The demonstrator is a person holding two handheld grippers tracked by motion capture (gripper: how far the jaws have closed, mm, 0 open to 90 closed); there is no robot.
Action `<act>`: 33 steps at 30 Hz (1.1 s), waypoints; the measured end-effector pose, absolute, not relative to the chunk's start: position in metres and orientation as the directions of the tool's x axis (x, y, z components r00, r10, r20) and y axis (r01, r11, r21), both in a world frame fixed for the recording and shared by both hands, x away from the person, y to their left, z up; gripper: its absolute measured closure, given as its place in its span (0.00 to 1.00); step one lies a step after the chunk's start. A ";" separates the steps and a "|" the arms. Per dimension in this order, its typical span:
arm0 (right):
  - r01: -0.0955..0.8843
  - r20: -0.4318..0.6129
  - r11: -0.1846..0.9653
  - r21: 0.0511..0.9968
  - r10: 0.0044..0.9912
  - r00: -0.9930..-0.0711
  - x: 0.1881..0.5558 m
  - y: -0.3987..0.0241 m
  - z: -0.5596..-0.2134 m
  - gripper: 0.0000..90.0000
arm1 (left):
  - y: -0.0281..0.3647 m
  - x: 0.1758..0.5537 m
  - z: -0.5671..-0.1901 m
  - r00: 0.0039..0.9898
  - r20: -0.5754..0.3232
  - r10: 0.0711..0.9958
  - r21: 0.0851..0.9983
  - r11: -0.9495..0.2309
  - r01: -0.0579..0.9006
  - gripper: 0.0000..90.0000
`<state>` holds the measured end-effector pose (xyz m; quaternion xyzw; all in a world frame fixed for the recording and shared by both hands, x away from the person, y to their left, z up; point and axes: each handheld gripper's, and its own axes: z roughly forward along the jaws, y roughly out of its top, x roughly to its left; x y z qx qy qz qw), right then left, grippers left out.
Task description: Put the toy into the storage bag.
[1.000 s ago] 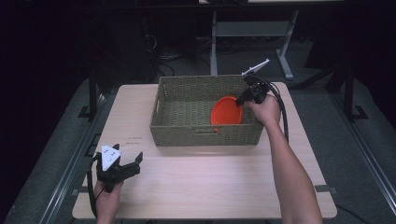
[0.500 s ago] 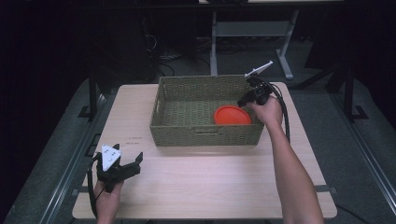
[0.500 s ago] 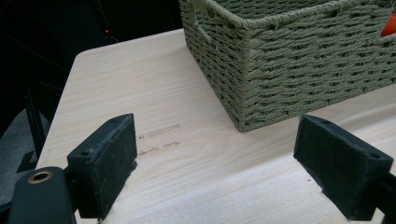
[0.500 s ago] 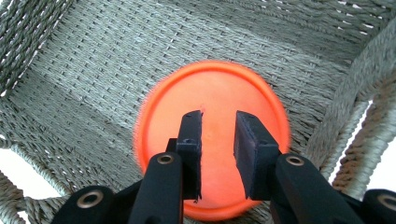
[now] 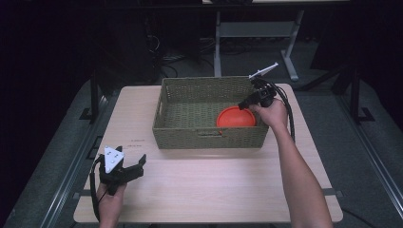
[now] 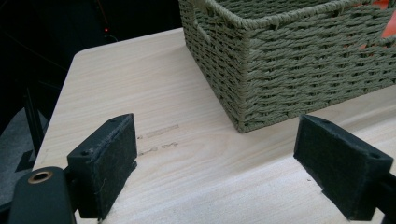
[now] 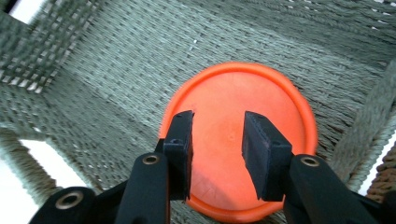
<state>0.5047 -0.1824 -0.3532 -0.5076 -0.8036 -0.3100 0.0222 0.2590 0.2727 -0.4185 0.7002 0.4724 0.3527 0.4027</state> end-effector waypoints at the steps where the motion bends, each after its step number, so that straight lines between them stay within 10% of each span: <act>1: 0.828 0.358 0.290 0.480 0.797 -0.487 0.504 -0.184 -0.353 0.67 | 0.273 0.259 -0.419 0.306 0.113 0.945 0.895 -0.230 0.382 0.14; 33: 0.790 0.413 0.279 0.546 0.731 -0.544 0.464 -0.203 -0.337 0.51 | 0.269 0.260 -0.419 0.325 0.122 0.938 0.892 -0.247 0.378 0.14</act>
